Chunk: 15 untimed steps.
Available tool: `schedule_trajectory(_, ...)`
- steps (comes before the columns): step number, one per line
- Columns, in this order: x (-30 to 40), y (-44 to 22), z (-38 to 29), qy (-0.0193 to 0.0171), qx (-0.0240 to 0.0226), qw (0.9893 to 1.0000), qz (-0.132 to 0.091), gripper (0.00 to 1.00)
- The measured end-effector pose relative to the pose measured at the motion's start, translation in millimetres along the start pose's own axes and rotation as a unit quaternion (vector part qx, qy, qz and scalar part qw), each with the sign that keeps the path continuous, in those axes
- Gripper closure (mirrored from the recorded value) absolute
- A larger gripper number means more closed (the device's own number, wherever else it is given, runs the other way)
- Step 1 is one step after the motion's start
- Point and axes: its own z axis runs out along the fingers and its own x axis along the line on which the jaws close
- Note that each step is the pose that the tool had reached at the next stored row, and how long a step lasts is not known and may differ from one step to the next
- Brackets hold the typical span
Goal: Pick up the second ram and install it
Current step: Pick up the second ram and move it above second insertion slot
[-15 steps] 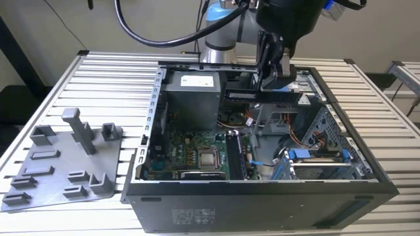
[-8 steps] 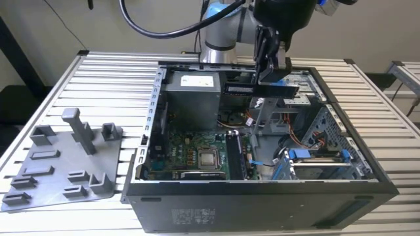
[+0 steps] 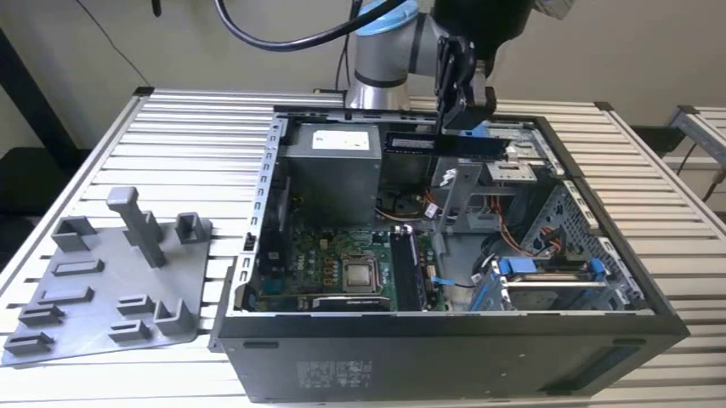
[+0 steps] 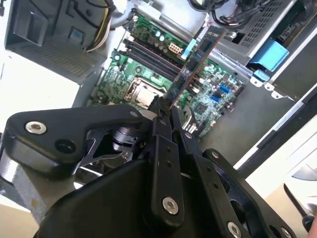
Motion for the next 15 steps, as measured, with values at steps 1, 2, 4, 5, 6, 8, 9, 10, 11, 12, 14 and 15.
schedule_trajectory(1,-2.2,0.2,0.1,0.0000,0.0000,1.0000,0.000,0.86)
schedule_trajectory(2,-4.7,0.5,0.3,0.0000,0.0000,1.0000,0.000,0.86)
schedule_trajectory(4,-9.8,0.9,0.6,0.0000,0.0000,1.0000,0.000,0.86)
schedule_trajectory(5,-12.3,1.1,0.7,0.0000,0.0000,1.0000,0.000,0.86)
schedule_trajectory(6,-15.0,1.3,0.8,0.0000,0.0000,1.0000,0.000,0.86)
schedule_trajectory(8,-20.3,1.7,1.1,0.0000,0.0000,1.0000,0.000,0.86)
schedule_trajectory(9,-22.8,1.9,1.2,0.0000,0.0000,1.0000,0.000,0.86)
schedule_trajectory(10,-25.3,2.0,1.4,-0.0001,0.0000,1.0000,0.000,0.86)
schedule_trajectory(11,-27.7,2.2,1.5,0.0000,0.0000,1.0000,0.000,0.86)
schedule_trajectory(12,-30.0,2.4,1.7,0.0000,0.0000,1.0000,0.000,0.86)
schedule_trajectory(14,-33.2,2.5,1.9,0.0000,0.0000,1.0000,0.000,0.86)
schedule_trajectory(15,-33.9,2.5,1.9,0.0000,0.0000,1.0000,0.000,0.86)
